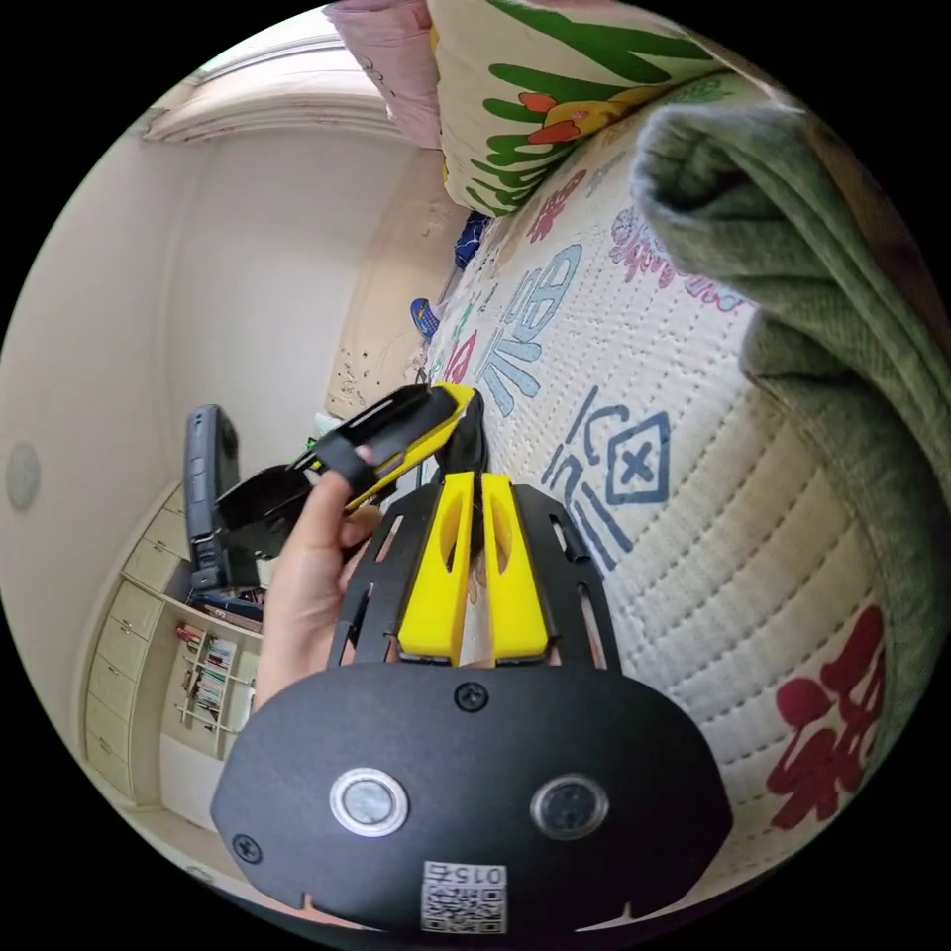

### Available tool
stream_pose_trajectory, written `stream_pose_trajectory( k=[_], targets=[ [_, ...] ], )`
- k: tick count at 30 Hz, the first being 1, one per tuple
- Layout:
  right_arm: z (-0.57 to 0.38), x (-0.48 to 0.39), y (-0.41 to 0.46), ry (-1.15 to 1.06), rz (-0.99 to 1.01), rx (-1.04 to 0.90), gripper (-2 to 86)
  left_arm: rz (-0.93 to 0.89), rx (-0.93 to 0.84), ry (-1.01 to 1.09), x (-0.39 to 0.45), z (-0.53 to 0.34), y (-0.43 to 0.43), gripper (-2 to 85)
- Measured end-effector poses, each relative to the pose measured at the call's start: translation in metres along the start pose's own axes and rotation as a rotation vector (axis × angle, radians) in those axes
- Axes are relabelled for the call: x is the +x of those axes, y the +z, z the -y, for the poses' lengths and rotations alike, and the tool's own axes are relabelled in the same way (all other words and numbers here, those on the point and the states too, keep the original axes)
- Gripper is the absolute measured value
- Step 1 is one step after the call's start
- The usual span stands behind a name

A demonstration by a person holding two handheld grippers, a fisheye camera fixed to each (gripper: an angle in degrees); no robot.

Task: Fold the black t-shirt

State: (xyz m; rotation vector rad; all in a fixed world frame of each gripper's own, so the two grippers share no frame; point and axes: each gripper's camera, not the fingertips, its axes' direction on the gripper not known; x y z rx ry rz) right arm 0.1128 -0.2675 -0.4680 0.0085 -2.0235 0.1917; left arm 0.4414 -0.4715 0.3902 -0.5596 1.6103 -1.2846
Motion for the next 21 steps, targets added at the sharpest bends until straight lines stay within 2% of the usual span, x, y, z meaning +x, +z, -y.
stream_pose_trajectory(
  k=[7, 8, 13, 17, 21],
  targets=[
    [-0.031, 0.009, 0.006, -0.053, -0.070, -0.010, 0.5, 0.003, -0.009, -0.015, -0.034, 0.037, 0.001, 5.3],
    [-0.039, 0.018, 0.005, -0.052, -0.066, -0.015, 0.5, -0.025, 0.010, -0.011, -0.043, 0.038, -0.009, 2.3],
    [-0.081, 0.048, -0.007, -0.108, 0.029, -0.042, 0.5, -0.168, 0.226, -0.079, -0.128, 0.015, -0.109, 0.2],
    [-0.146, 0.026, -0.005, -0.342, 0.219, -0.185, 0.5, -0.173, 0.354, -0.106, -0.211, -0.042, -0.219, -0.2],
    [-0.270, -0.027, -0.002, -0.695, 0.248, -0.338, 0.5, -0.187, 0.438, -0.112, -0.286, -0.119, -0.300, -0.2]
  ],
)
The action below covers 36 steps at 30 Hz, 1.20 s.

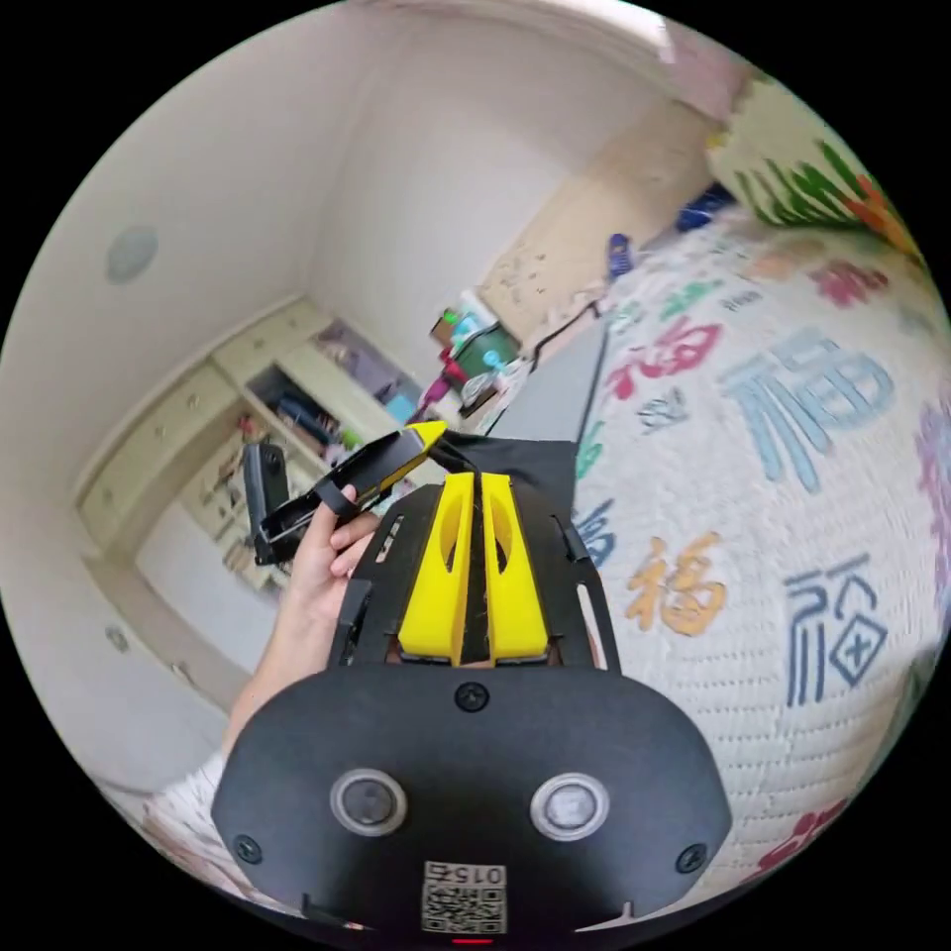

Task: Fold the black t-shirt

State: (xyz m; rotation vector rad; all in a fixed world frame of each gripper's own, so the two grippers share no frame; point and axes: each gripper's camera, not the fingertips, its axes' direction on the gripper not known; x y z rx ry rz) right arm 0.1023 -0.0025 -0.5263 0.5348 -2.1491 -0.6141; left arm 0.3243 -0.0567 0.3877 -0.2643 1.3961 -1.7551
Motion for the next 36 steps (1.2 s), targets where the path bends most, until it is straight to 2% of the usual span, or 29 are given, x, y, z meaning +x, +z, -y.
stream_pose_trajectory(
  k=[3, 6, 8, 11, 14, 16, 17, 20, 24, 27, 31, 36],
  targets=[
    [-0.064, -0.064, 0.049, -0.185, -0.001, -0.135, 0.6, 0.051, -0.024, 0.034, -0.034, -0.021, -0.050, -0.1],
    [-0.135, -0.093, 0.087, -0.295, 0.000, -0.229, 0.9, 0.057, -0.077, 0.060, -0.058, -0.042, -0.074, 0.1],
    [-0.175, -0.093, 0.107, -0.321, -0.009, -0.286, 1.3, 0.045, -0.039, 0.001, -0.078, -0.058, -0.090, 0.6],
    [-0.235, -0.083, 0.120, -0.355, 0.047, -0.330, 3.1, 0.172, 0.008, -0.075, -0.105, -0.067, -0.115, 2.8],
    [-0.284, -0.071, 0.105, -0.414, -0.015, -0.295, 5.8, 0.193, 0.019, -0.040, -0.107, -0.070, -0.139, 7.4],
    [-0.318, -0.057, 0.095, -0.456, -0.092, -0.253, 6.3, 0.146, -0.051, 0.061, -0.095, -0.067, -0.141, 7.9],
    [-0.343, -0.044, 0.095, -0.485, -0.143, -0.241, 6.4, 0.125, -0.140, 0.140, -0.083, -0.066, -0.136, 8.0],
    [-0.403, -0.005, 0.125, -0.550, -0.252, -0.313, 7.8, 0.037, -0.363, 0.395, -0.039, -0.084, -0.113, 8.4],
    [-0.489, 0.046, 0.171, -0.641, -0.327, -0.357, 11.6, -0.179, -0.421, 0.685, 0.010, -0.126, -0.102, 9.0],
    [-0.526, 0.093, 0.189, -0.627, -0.315, -0.425, 11.7, -0.131, -0.525, 0.707, 0.016, -0.141, -0.082, 9.5],
    [-0.572, 0.143, 0.214, -0.651, -0.373, -0.485, 11.3, -0.093, -0.575, 0.698, 0.019, -0.152, -0.065, 9.5],
    [-0.620, 0.203, 0.240, -0.685, -0.508, -0.514, 6.7, -0.056, -0.607, 0.659, 0.035, -0.148, -0.055, 2.8]
  ],
)
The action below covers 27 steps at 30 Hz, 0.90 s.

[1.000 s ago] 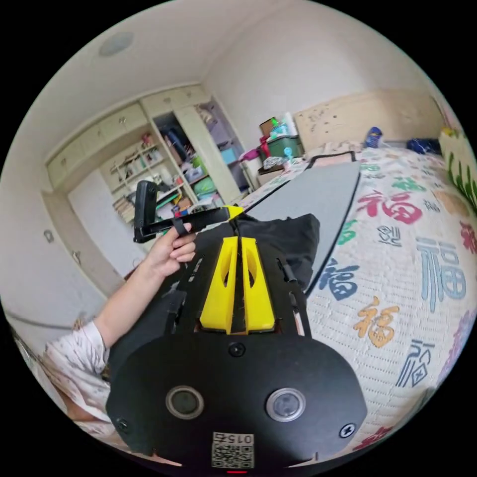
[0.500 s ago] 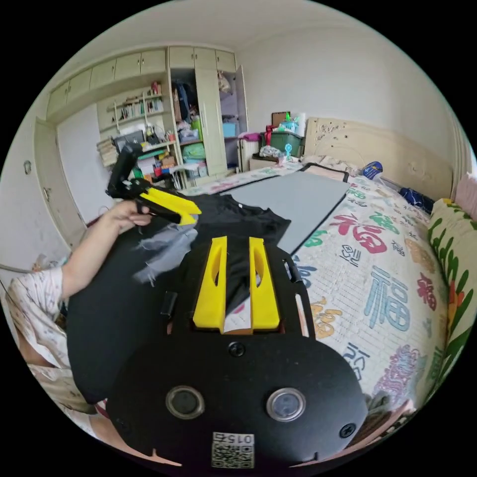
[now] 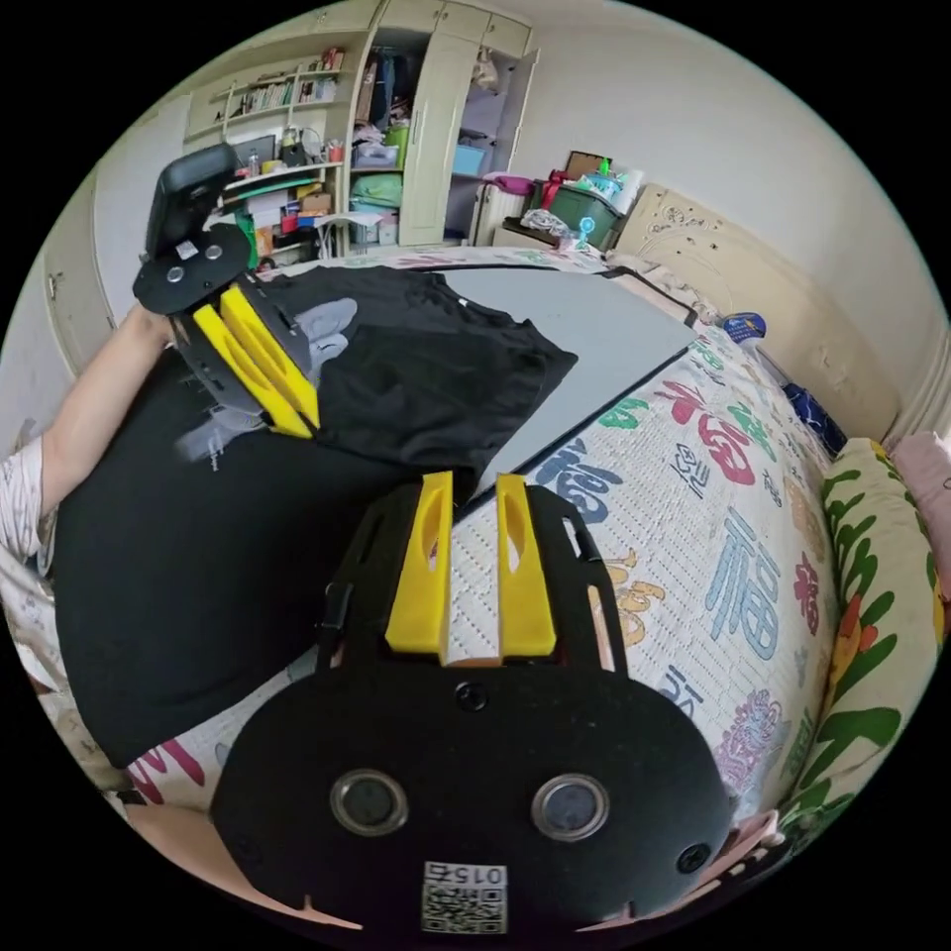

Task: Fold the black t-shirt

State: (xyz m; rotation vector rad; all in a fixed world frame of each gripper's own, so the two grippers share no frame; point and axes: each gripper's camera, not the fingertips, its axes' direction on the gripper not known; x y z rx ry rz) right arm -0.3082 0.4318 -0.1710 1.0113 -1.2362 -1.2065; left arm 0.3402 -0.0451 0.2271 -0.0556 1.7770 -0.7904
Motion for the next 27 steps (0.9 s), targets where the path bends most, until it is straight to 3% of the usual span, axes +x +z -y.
stream_pose_trajectory(
  k=[8, 13, 16, 19, 21, 24, 27],
  targets=[
    [-0.069, 0.039, 0.055, -0.032, 0.006, -0.062, 2.1, 0.057, -0.049, 0.100, 0.046, 0.039, 0.017, 1.2],
    [-0.107, 0.078, 0.064, -0.006, 0.026, -0.125, 4.5, -0.048, 0.000, 0.026, 0.030, 0.053, 0.015, 3.4],
    [-0.133, 0.110, 0.033, 0.042, 0.019, -0.040, 8.2, -0.058, 0.100, -0.093, 0.005, 0.054, 0.001, 6.1],
    [-0.150, 0.110, -0.012, -0.034, 0.210, 0.182, 9.1, 0.050, 0.189, -0.353, -0.031, 0.053, -0.002, 7.3],
    [-0.149, 0.084, -0.013, -0.152, 0.246, 0.155, 8.9, 0.124, 0.191, -0.552, -0.056, 0.052, 0.013, 8.4],
    [-0.161, 0.046, 0.011, -0.321, 0.199, 0.100, 11.5, 0.224, 0.118, -0.652, -0.061, 0.065, 0.043, 12.4],
    [-0.167, 0.038, 0.053, -0.389, 0.230, -0.030, 12.0, 0.142, 0.110, -0.667, -0.056, 0.083, 0.067, 11.8]
  ],
)
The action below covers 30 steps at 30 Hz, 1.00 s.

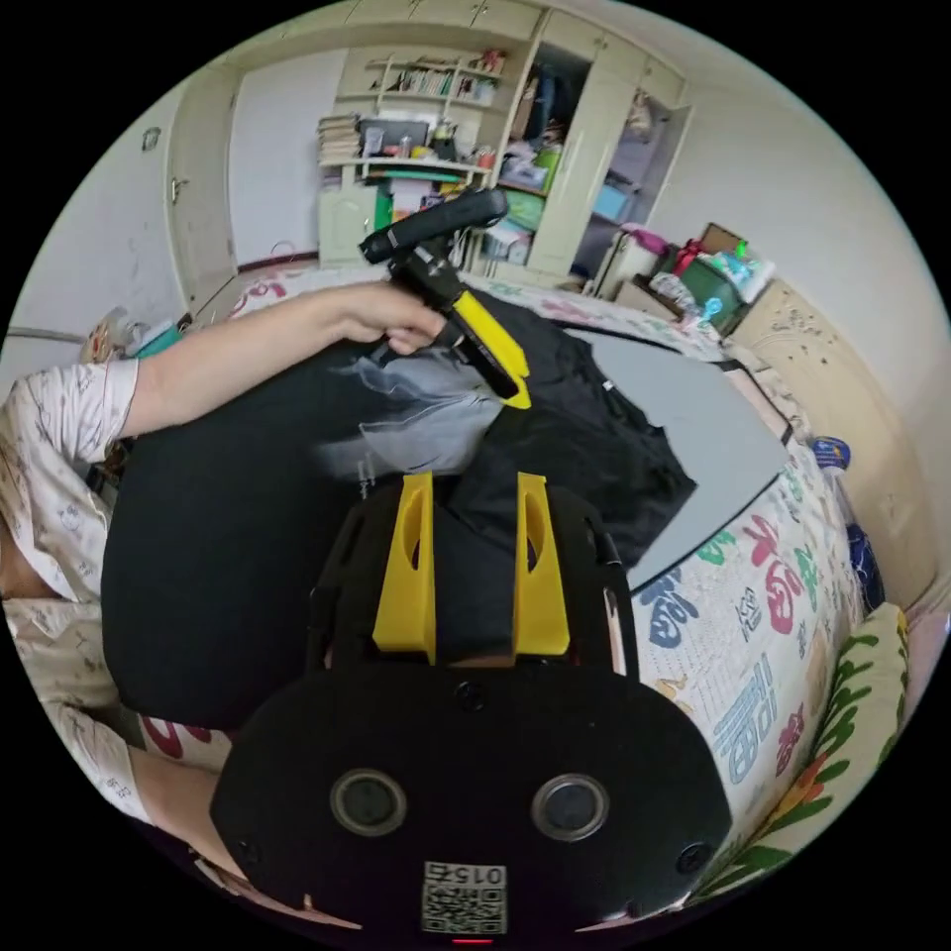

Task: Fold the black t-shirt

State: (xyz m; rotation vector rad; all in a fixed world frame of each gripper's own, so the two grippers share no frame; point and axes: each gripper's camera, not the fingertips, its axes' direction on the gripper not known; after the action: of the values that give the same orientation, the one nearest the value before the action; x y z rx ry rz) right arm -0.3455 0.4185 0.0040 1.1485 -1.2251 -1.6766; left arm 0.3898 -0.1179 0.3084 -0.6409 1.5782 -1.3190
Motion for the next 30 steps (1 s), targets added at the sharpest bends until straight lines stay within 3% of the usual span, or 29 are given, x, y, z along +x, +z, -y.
stream_pose_trajectory(
  k=[5, 12, 18, 23, 25, 27, 30],
  targets=[
    [-0.022, 0.020, 0.023, 0.015, -0.090, -0.050, 9.3, -0.048, 0.008, -0.003, 0.035, 0.006, 0.011, 3.4],
    [-0.056, 0.063, 0.000, 0.016, -0.104, -0.079, -0.4, -0.013, 0.019, 0.007, 0.097, 0.006, 0.010, 1.1],
    [-0.069, 0.103, -0.031, 0.000, -0.054, -0.085, -0.2, 0.041, -0.087, 0.055, 0.155, -0.001, 0.026, 2.3],
    [-0.081, 0.145, -0.081, -0.031, 0.009, -0.065, 5.7, 0.149, -0.033, 0.075, 0.206, -0.013, 0.002, 5.9],
    [-0.095, 0.178, -0.111, 0.031, -0.027, -0.014, 6.3, 0.143, 0.025, 0.111, 0.232, -0.018, -0.016, 6.1],
    [-0.117, 0.233, -0.144, 0.194, -0.155, 0.045, 5.7, 0.026, 0.092, 0.236, 0.277, -0.027, -0.033, 6.2],
    [-0.143, 0.300, -0.160, 0.407, -0.275, 0.027, 1.0, -0.136, 0.025, 0.354, 0.333, -0.029, -0.028, 6.6]
  ],
)
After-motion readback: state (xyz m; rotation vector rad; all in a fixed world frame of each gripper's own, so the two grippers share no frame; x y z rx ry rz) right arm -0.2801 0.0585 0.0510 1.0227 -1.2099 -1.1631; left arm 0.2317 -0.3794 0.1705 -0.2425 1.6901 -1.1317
